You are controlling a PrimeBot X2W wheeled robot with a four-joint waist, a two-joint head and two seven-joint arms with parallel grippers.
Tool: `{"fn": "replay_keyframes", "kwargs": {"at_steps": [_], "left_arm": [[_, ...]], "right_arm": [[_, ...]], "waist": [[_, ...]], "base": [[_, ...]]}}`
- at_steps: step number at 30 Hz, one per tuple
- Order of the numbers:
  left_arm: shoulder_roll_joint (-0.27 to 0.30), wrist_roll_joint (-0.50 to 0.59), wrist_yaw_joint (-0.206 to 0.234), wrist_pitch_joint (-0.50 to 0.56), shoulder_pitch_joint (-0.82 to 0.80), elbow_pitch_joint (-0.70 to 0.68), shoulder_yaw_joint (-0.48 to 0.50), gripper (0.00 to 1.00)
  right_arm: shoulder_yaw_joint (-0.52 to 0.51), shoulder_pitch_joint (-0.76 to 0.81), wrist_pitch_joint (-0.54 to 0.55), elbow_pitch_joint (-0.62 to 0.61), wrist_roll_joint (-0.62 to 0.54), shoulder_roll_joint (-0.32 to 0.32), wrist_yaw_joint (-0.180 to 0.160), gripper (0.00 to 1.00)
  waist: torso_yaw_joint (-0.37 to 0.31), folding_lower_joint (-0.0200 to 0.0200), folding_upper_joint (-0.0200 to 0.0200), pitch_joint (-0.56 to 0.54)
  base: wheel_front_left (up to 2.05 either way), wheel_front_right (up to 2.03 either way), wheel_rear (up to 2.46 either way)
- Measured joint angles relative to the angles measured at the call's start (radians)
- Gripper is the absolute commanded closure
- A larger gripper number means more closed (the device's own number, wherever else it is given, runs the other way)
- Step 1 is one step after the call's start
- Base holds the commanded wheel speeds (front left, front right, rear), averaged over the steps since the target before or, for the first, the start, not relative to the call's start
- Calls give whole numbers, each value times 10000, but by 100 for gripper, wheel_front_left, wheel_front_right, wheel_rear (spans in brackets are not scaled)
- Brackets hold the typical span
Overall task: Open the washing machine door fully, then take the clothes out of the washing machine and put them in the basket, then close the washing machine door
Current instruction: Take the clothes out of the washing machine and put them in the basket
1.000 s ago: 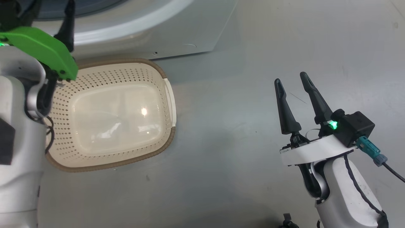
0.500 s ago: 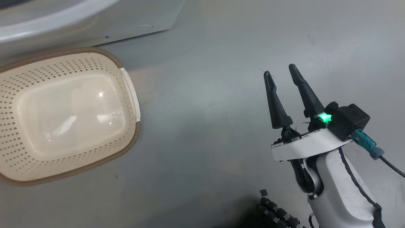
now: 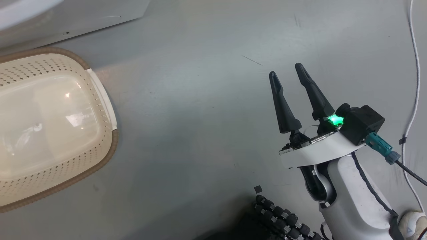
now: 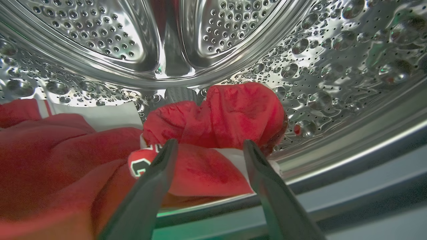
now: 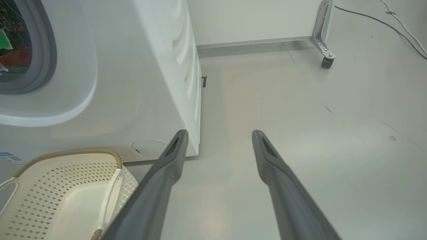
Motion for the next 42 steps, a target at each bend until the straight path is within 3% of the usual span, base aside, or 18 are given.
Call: {"fn": "replay_keyframes", "kwargs": {"at_steps": [11, 12, 13, 14, 15, 28, 42], "left_arm": [[40, 190, 69, 545, -498, 1076, -255, 0], [35, 190, 104, 619, -545, 1185, -284, 9], [27, 192, 105, 631, -568, 1285, -316, 45], [38, 207, 142, 671, -573, 1354, -324, 45], [40, 226, 188, 742, -578, 1434, -326, 100], [-15, 648, 366, 1037, -803, 1933, -660, 100], [-456, 805, 357, -786, -633, 1883, -932, 100]], "right_arm": [[8, -6, 0, 46, 0, 10, -86, 0], [12, -6, 0, 59, 0, 10, -86, 0], [19, -7, 0, 81, 0, 12, -86, 0], [42, -7, 0, 100, 0, 12, -86, 0], [67, -7, 0, 113, 0, 13, -86, 0], [2, -7, 0, 123, -13, 19, -176, 0], [-278, -7, 0, 311, -270, 19, -249, 0]], "waist": [[-201, 0, 0, 83], [-202, 0, 0, 74], [-202, 0, 0, 54], [-203, 0, 0, 29], [-209, 0, 0, 3], [-173, -1, 0, -170], [184, -1, 0, -687]], "base": [[0, 0, 0], [0, 0, 0], [0, 0, 0], [0, 0, 0], [0, 0, 0], [0, 0, 0], [0, 0, 0]]}}
